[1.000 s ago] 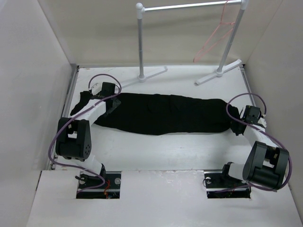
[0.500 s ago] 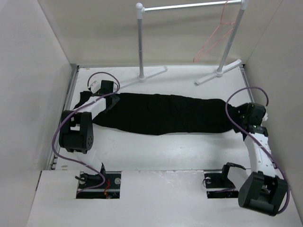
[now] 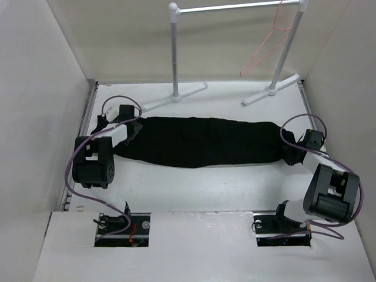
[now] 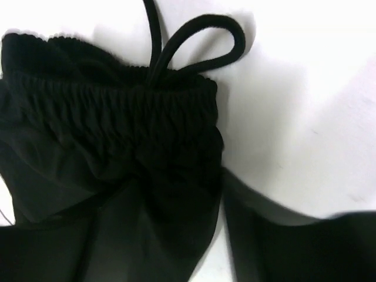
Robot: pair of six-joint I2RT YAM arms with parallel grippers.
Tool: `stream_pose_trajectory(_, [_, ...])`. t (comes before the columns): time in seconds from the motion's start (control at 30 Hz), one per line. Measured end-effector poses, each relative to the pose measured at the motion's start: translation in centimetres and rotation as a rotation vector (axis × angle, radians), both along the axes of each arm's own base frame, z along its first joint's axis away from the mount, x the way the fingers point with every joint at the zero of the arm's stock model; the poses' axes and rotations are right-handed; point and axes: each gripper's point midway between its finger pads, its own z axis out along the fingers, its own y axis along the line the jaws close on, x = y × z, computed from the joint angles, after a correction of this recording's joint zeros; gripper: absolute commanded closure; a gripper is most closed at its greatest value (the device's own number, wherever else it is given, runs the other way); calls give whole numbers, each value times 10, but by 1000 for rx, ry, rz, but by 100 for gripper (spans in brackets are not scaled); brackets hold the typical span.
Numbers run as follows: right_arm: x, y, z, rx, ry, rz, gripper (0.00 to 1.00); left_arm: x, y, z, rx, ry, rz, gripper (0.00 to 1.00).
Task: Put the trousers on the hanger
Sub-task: Fold the trousers at the center of the board.
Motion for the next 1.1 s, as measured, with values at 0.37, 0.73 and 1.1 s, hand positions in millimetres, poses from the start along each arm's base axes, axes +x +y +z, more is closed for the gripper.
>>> stream_pose_trajectory(0.37, [10, -20, 41, -42, -57, -71, 96, -66, -4, -3, 5, 34, -1, 41])
stream_pose_trajectory(0.73, [3, -56, 214, -326, -383, -172, 96, -131, -119, 11, -17, 113, -293, 41])
stream_pose_trajectory(1.1, [18, 74, 314, -360, -596, 248, 95, -120, -27, 145, -72, -219, -36, 38])
